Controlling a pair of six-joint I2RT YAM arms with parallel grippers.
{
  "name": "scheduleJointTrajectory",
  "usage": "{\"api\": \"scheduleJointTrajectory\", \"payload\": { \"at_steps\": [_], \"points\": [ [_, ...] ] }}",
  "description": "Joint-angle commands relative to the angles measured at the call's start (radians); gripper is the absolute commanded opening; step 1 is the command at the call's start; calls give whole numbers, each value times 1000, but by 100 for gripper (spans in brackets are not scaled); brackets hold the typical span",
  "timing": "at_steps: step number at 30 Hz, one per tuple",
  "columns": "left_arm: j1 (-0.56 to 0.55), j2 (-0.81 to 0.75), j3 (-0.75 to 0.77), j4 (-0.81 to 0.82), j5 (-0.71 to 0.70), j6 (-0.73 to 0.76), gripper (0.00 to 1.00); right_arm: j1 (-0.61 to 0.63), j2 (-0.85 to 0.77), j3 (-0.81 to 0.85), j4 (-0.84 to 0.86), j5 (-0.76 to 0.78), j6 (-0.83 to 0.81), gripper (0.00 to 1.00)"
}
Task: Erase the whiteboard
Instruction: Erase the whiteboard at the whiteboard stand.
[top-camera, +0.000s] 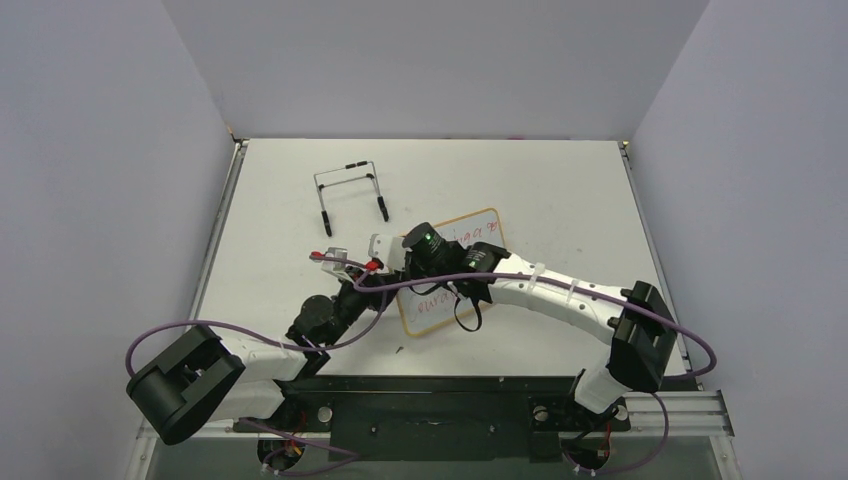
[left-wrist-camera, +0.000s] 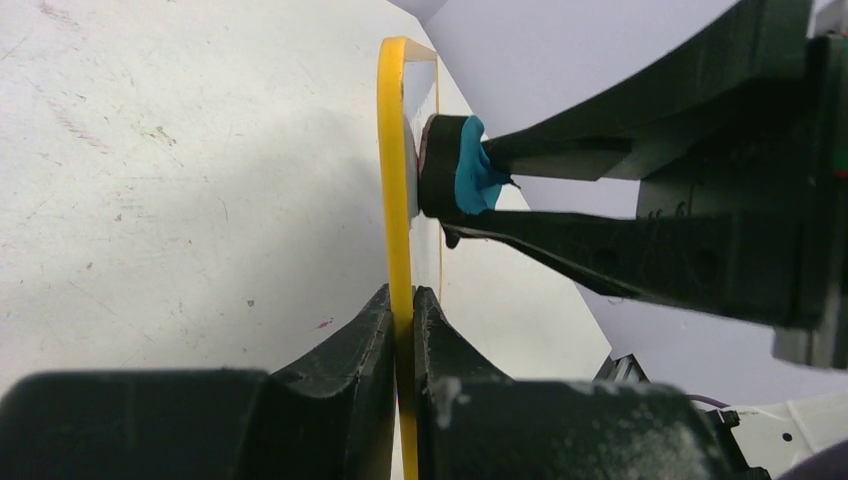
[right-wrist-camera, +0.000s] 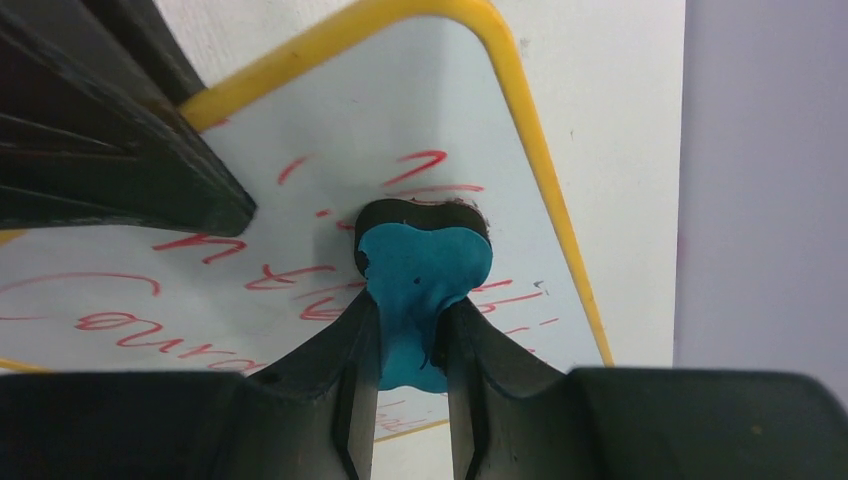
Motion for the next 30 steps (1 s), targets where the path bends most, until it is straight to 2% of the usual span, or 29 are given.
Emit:
{"api": "scheduleJointTrajectory", "payload": {
  "at_steps": [1,9,14,26,30],
  "points": [
    [3,-31,0,70,75,52,0,-52,-54,11,-11,-7,-35,0],
    [8,-13,2,89,84,40,0,24,20,120,-84,-94,-52,0],
    [9,-3,6,96,114,35,0,36,11,116,-104,-145,-45,0],
    [35,-24,-2,88,117,6,0,54,-59,-91,-31,27,-141,0],
    [41,-29,3,76,121,-1,0,65,-65,-86,-15,63,-133,0]
  ]
}}
